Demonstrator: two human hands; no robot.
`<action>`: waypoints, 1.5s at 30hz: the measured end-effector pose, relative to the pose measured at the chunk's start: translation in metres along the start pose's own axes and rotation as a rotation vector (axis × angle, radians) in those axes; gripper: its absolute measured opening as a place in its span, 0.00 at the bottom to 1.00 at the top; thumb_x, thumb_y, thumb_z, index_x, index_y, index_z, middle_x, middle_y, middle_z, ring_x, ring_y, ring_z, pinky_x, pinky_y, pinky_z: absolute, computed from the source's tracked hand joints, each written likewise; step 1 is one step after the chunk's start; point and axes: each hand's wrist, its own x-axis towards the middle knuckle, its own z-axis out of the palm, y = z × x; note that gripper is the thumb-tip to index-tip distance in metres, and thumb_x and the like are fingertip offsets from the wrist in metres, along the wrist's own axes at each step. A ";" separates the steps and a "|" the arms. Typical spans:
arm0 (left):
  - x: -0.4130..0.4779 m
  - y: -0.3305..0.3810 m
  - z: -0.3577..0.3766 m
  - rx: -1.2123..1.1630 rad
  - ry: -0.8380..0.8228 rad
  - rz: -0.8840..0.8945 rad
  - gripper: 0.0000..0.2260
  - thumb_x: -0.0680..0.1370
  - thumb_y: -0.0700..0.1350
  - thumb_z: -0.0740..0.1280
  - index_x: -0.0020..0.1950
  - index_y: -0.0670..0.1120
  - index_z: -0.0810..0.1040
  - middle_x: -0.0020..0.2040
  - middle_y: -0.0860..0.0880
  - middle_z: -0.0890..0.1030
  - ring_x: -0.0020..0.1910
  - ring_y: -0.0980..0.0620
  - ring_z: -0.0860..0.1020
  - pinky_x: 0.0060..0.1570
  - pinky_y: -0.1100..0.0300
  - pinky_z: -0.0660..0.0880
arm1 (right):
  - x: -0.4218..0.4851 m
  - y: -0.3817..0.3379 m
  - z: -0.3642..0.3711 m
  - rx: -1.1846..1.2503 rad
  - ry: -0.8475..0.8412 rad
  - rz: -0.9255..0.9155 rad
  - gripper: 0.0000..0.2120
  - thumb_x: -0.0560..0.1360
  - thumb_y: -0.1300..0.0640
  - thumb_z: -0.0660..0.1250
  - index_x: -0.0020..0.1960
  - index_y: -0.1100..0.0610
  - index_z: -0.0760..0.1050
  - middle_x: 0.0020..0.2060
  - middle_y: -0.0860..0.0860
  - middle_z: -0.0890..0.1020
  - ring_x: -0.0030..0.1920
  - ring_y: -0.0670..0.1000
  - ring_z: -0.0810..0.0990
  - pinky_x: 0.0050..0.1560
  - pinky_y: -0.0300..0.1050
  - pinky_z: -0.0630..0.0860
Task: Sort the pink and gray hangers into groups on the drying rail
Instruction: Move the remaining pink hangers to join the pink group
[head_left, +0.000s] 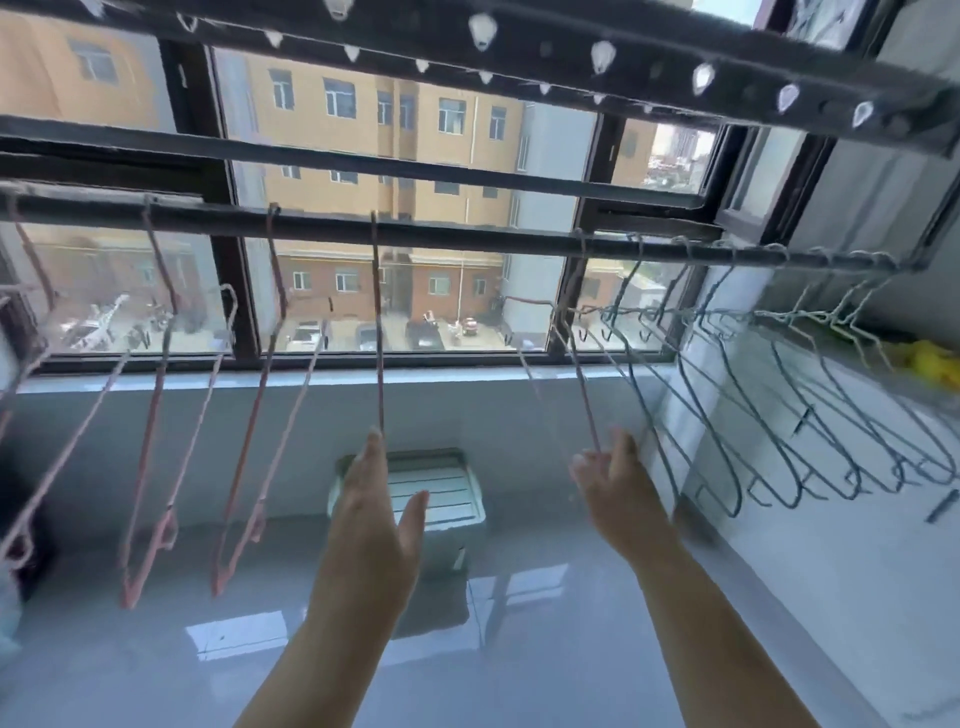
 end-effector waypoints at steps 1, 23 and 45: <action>0.001 0.004 0.008 -0.002 0.047 -0.033 0.29 0.77 0.41 0.62 0.74 0.43 0.52 0.74 0.44 0.59 0.74 0.48 0.57 0.69 0.60 0.53 | 0.004 0.004 0.000 0.112 -0.060 0.001 0.20 0.77 0.58 0.59 0.68 0.57 0.60 0.47 0.56 0.80 0.44 0.55 0.79 0.41 0.45 0.72; -0.012 0.044 0.033 0.089 0.356 0.024 0.19 0.75 0.35 0.62 0.66 0.43 0.70 0.61 0.48 0.76 0.61 0.55 0.72 0.60 0.72 0.62 | -0.008 -0.032 0.053 0.299 -0.087 -0.353 0.15 0.78 0.56 0.56 0.61 0.53 0.75 0.26 0.42 0.72 0.27 0.43 0.71 0.35 0.40 0.69; 0.018 0.057 0.050 -0.154 0.073 -0.177 0.15 0.78 0.43 0.59 0.64 0.47 0.73 0.57 0.47 0.80 0.57 0.51 0.77 0.63 0.56 0.70 | -0.032 -0.038 0.055 0.278 -0.158 -0.326 0.13 0.79 0.55 0.57 0.61 0.52 0.73 0.46 0.51 0.84 0.46 0.51 0.82 0.47 0.46 0.78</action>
